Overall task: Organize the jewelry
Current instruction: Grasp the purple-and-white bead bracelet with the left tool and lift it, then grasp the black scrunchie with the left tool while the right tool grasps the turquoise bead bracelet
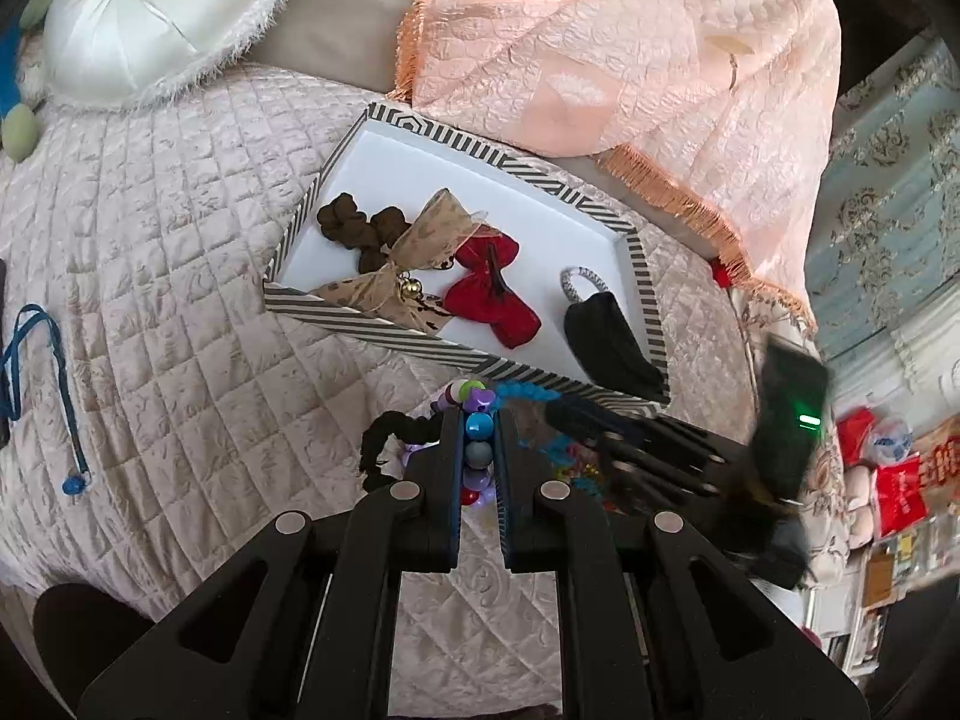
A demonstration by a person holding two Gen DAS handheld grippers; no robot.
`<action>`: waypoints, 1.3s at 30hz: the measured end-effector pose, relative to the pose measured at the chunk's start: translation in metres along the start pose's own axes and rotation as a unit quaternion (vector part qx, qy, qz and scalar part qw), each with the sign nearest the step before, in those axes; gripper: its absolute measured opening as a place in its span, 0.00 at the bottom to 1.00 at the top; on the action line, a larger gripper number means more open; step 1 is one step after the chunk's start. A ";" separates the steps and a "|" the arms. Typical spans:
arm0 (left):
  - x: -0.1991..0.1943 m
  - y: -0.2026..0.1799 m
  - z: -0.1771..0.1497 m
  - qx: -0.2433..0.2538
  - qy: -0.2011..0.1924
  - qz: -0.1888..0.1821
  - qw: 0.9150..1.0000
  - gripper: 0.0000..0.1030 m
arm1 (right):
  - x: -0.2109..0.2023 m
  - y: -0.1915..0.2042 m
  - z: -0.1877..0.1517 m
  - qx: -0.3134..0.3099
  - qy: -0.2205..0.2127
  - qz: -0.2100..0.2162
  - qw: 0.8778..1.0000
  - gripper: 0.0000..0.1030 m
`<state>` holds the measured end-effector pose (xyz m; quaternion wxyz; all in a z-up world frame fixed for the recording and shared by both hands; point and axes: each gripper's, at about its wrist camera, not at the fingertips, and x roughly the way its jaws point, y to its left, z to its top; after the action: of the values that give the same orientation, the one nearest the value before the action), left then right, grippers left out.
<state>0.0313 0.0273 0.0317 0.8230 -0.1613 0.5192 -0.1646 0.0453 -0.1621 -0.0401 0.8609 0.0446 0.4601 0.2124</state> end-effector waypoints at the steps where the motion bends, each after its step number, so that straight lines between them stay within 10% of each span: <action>1: -0.001 0.000 0.001 -0.001 0.000 -0.002 1.000 0.08 | -0.010 0.004 0.001 -0.001 -0.010 0.005 1.000 0.10; 20: 0.022 0.006 -0.019 -0.021 0.049 0.012 0.999 0.08 | -0.065 0.016 -0.001 0.001 -0.057 0.020 0.998 0.10; 27: 0.014 0.026 -0.016 -0.057 0.041 -0.004 0.998 0.40 | -0.066 0.016 -0.003 0.002 -0.058 0.021 0.998 0.10; 39: 0.015 0.021 -0.028 -0.031 0.054 0.008 0.998 0.40 | -0.066 0.013 -0.006 0.007 -0.057 0.022 0.998 0.10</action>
<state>0.0140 0.0365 -0.0011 0.7896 -0.1740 0.5689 -0.1502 0.0037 -0.1780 0.0108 0.8806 0.0726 0.4108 0.2249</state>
